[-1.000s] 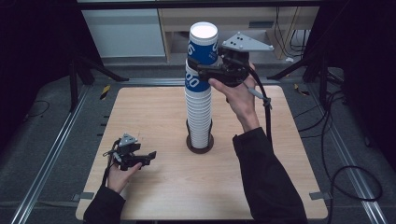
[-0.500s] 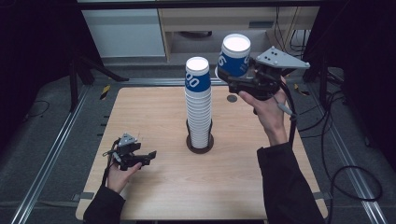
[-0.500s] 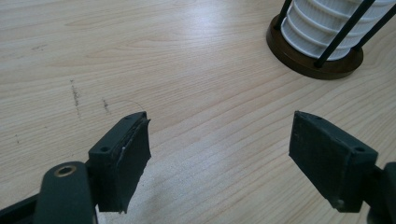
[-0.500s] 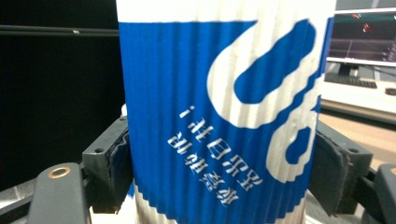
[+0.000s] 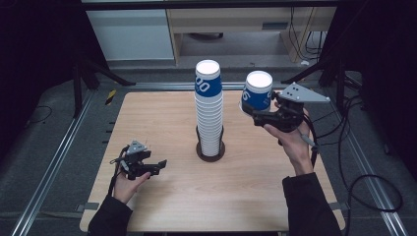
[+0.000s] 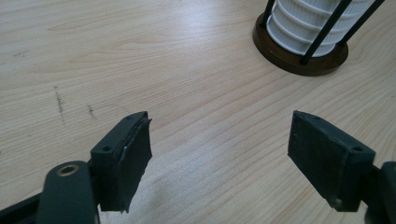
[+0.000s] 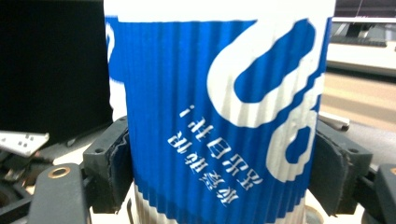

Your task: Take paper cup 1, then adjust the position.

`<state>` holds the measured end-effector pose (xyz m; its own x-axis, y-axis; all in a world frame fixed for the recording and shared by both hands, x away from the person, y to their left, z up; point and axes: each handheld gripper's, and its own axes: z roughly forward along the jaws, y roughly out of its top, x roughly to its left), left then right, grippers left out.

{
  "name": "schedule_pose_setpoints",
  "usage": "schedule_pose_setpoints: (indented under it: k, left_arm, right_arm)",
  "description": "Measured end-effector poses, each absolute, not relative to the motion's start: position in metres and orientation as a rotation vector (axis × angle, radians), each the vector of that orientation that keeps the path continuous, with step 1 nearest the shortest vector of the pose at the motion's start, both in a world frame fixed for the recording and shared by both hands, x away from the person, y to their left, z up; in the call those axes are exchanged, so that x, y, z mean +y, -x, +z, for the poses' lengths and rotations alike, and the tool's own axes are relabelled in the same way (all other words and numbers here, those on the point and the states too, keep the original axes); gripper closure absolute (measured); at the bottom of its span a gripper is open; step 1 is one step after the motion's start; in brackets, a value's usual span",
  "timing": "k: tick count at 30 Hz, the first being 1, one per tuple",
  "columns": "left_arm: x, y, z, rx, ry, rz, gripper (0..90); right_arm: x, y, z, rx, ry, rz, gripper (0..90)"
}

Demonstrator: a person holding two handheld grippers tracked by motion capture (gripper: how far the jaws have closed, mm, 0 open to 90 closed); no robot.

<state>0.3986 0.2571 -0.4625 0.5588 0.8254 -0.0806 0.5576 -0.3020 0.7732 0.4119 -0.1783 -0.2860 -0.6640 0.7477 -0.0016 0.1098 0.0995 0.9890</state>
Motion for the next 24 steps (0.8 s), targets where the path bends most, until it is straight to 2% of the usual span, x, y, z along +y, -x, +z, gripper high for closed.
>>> schedule_pose_setpoints:
  k: [24]
  left_arm:
    - [0.245, -0.388, -0.442, 0.987, -2.026, 0.349, 23.9]
  right_arm:
    - [-0.173, -0.385, -0.379, 2.176, -0.69, 1.544, 20.6]
